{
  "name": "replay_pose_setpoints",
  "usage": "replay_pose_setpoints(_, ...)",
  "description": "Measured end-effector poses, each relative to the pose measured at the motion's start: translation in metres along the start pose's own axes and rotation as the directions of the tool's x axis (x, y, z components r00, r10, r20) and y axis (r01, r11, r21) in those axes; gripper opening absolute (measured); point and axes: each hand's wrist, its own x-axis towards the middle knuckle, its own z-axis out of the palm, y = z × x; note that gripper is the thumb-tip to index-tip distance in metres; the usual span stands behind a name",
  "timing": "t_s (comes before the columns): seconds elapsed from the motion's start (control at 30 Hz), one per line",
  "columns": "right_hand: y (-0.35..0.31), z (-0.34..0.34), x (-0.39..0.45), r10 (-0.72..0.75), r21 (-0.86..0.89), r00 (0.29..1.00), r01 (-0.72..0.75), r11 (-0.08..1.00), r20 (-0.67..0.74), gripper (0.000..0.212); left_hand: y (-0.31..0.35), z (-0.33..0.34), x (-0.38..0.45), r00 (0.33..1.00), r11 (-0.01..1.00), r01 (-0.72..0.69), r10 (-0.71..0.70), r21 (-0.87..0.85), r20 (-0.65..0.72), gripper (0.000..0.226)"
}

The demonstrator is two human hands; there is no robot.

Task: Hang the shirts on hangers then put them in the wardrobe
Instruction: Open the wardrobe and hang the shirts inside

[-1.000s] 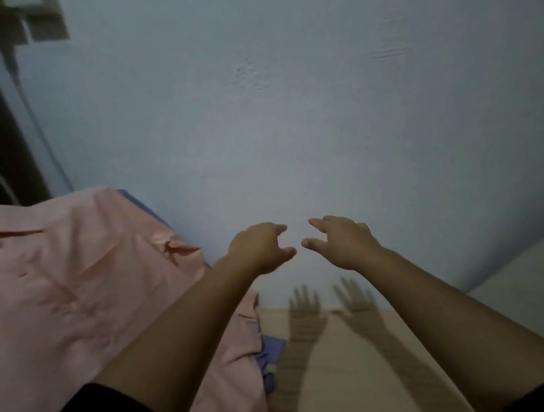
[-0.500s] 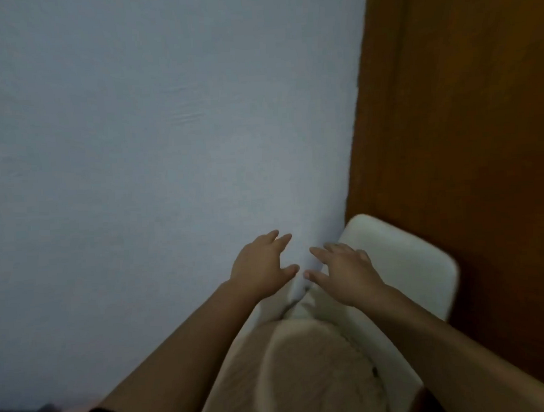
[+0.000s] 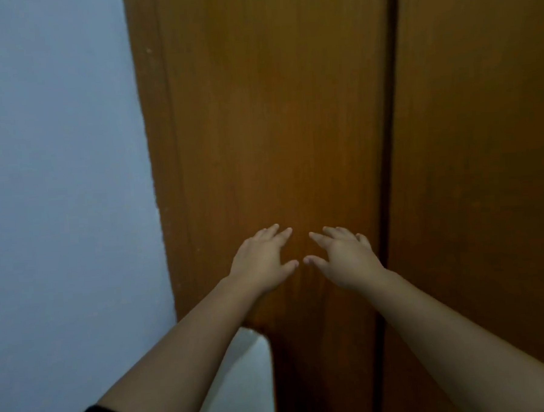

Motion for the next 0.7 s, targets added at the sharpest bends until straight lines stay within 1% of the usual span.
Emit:
replay_pose_setpoints(0.13, 0.063, -0.052, 0.012, 0.034, -0.091, 0.984, -0.050, 0.995, -0.173, 0.059, 0.055, -0.009, 0.063, 0.980, 0.981, -0.189, 0.186, -0.044, -0.064, 0.068)
replay_pose_setpoints(0.2, 0.092, -0.075, 0.016, 0.018, -0.148, 0.962, -0.060, 0.987, -0.273, 0.056, 0.081, -0.010, 0.090, 0.954, 0.963, -0.268, 0.260, -0.031, -0.150, 0.066)
replay_pose_setpoints(0.3, 0.124, -0.106, 0.029, -0.033, -0.214, 0.922, -0.055, 0.975, -0.387, 0.052, 0.114, -0.012, 0.122, 0.888, 0.936, -0.353, 0.339, 0.012, -0.310, 0.066)
replay_pose_setpoints(0.37, 0.137, -0.126, 0.040, -0.083, -0.278, 0.906, -0.039, 0.960, -0.414, 0.051, 0.128, -0.015, 0.138, 0.843, 0.929, -0.365, 0.358, 0.062, -0.401, 0.068)
replay_pose_setpoints(0.43, 0.145, -0.143, 0.053, -0.141, -0.346, 0.892, -0.018, 0.938, -0.430, 0.050, 0.135, -0.019, 0.152, 0.817, 0.929, -0.355, 0.362, 0.103, -0.448, 0.073)
replay_pose_setpoints(0.53, 0.151, -0.160, 0.071, -0.199, -0.417, 0.879, 0.001, 0.909, -0.433, 0.050, 0.133, -0.022, 0.169, 0.826, 0.933, -0.325, 0.360, 0.155, -0.434, 0.084)
replay_pose_setpoints(0.7, 0.152, -0.169, 0.093, -0.247, -0.499, 0.888, 0.023, 0.866, -0.387, 0.053, 0.125, -0.020, 0.190, 0.856, 0.940, -0.269, 0.334, 0.211, -0.395, 0.098)
